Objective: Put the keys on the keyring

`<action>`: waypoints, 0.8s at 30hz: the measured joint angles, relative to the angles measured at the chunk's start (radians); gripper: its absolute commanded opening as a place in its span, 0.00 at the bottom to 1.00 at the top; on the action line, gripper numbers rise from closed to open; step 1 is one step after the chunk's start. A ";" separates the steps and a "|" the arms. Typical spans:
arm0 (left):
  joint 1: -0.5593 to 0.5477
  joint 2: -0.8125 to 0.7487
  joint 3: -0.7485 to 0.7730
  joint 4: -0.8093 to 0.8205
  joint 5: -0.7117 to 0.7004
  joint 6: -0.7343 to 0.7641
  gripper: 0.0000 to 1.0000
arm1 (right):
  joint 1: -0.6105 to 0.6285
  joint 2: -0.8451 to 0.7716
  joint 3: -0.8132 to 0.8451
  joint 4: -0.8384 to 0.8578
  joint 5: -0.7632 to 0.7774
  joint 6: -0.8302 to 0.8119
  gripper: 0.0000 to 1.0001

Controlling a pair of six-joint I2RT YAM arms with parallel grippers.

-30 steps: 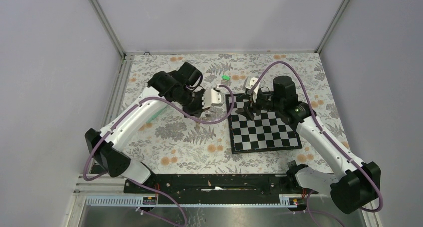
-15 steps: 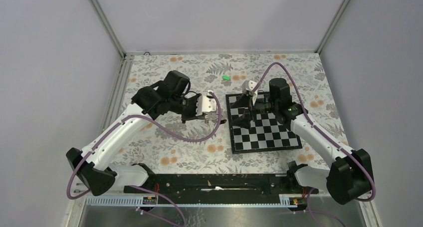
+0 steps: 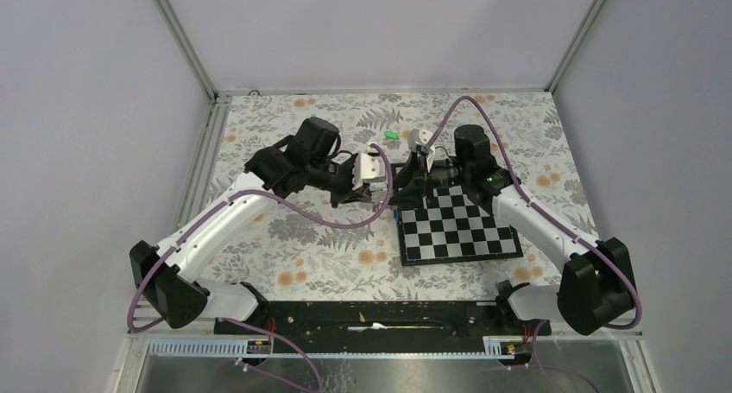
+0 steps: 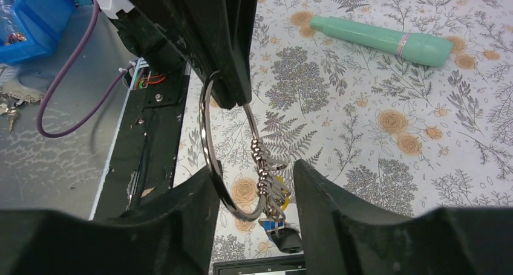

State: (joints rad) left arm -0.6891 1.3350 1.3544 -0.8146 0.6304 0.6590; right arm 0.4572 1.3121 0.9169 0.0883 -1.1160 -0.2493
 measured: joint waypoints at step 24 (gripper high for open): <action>0.181 -0.033 -0.085 0.139 0.047 -0.072 0.69 | 0.021 0.088 0.111 -0.031 0.068 0.085 0.00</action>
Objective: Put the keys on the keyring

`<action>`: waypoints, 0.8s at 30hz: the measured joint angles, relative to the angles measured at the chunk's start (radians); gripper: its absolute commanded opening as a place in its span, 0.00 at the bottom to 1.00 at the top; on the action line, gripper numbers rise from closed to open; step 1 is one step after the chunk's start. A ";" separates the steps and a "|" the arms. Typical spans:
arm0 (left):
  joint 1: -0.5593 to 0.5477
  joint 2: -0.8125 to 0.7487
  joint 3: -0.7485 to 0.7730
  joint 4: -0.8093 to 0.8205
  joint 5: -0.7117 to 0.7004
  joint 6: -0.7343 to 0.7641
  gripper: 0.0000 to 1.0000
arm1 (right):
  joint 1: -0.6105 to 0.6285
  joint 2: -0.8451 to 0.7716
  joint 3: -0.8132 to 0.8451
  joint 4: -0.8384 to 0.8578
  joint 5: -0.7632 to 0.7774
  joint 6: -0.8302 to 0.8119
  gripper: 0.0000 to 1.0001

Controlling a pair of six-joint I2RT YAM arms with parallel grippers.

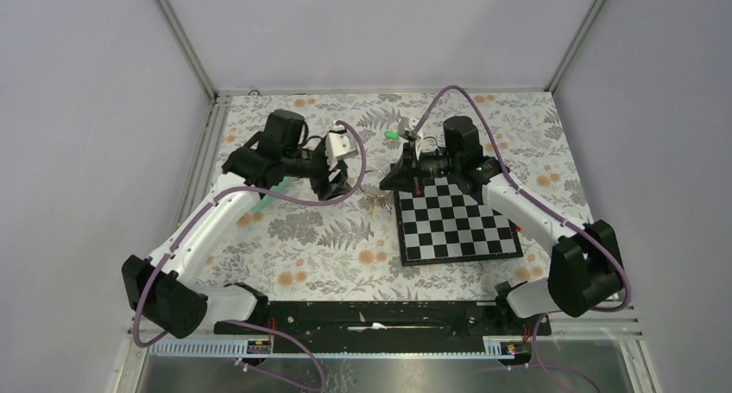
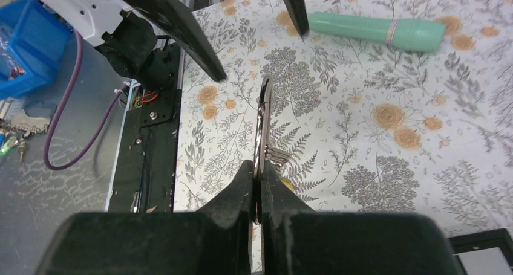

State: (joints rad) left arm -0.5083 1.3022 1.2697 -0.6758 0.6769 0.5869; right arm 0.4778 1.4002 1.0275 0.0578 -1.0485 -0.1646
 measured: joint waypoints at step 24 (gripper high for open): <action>0.090 -0.188 -0.248 -0.134 -0.164 0.109 0.88 | 0.140 0.628 0.153 0.197 0.050 0.290 0.15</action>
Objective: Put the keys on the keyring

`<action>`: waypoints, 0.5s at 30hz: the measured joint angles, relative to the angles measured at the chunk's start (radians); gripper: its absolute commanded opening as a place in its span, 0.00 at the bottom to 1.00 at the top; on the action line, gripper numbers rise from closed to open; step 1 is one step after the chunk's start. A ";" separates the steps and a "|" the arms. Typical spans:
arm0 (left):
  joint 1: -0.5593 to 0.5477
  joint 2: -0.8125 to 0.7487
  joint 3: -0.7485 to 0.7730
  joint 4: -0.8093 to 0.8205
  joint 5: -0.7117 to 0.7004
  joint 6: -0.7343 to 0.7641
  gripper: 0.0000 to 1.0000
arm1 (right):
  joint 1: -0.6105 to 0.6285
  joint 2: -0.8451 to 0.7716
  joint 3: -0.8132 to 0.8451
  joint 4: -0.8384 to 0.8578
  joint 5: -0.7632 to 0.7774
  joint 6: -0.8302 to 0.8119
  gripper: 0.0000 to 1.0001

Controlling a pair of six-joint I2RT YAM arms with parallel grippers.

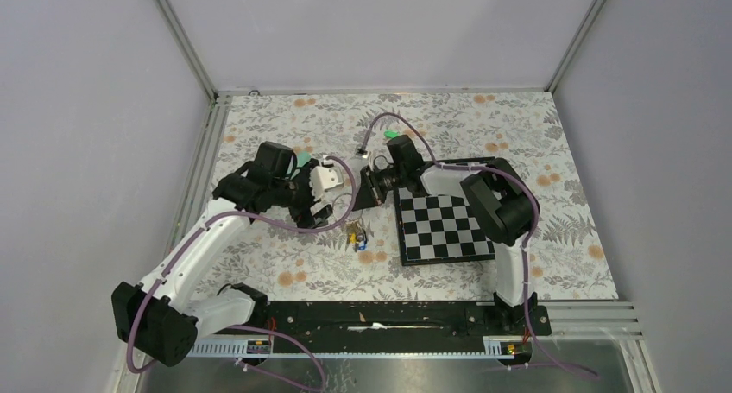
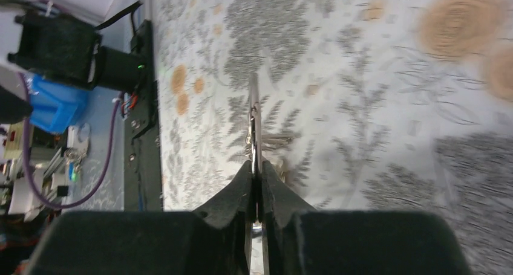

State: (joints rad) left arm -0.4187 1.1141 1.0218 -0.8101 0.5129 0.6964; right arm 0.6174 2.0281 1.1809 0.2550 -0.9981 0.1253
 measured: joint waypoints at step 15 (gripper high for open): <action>0.000 0.042 -0.113 0.116 -0.080 0.037 0.94 | -0.100 0.079 0.130 -0.146 0.168 -0.041 0.68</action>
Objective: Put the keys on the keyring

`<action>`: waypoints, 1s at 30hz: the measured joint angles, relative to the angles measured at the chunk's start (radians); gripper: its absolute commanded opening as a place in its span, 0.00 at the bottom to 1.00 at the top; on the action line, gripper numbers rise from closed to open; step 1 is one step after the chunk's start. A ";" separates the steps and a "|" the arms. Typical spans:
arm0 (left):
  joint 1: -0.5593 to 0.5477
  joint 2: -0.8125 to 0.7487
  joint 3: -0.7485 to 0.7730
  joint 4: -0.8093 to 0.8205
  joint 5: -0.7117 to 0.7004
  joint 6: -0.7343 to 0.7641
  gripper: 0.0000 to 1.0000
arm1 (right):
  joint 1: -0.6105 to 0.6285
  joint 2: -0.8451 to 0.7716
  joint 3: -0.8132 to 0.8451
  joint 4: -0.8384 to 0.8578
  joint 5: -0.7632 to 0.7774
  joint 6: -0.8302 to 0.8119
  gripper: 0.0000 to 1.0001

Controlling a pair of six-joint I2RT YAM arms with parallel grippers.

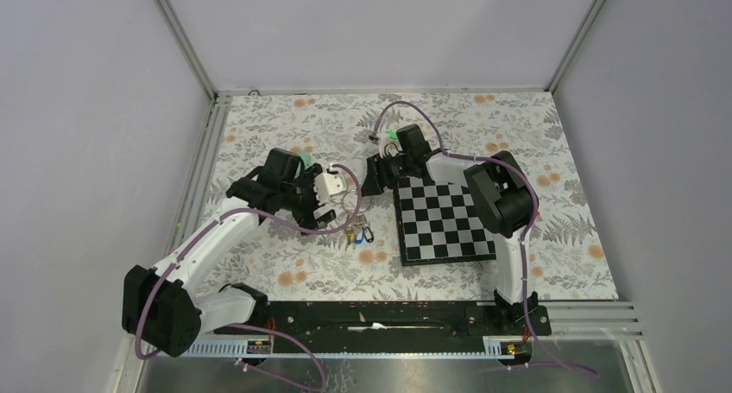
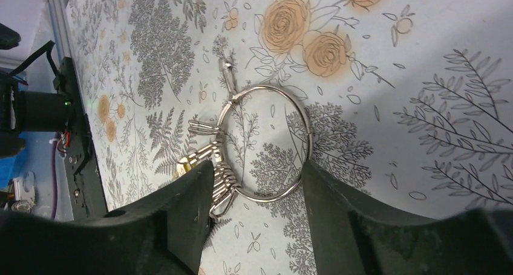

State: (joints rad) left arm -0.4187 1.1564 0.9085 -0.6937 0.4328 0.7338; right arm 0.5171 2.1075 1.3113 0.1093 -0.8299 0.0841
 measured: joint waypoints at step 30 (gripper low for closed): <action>0.033 0.350 0.095 0.141 0.016 0.143 0.76 | -0.103 -0.868 -0.354 -0.178 0.249 -0.394 1.00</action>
State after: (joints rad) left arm -0.3859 1.5066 1.0035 -0.5526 0.4492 0.8768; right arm 0.4145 1.2392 0.9573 -0.0685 -0.5804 -0.3103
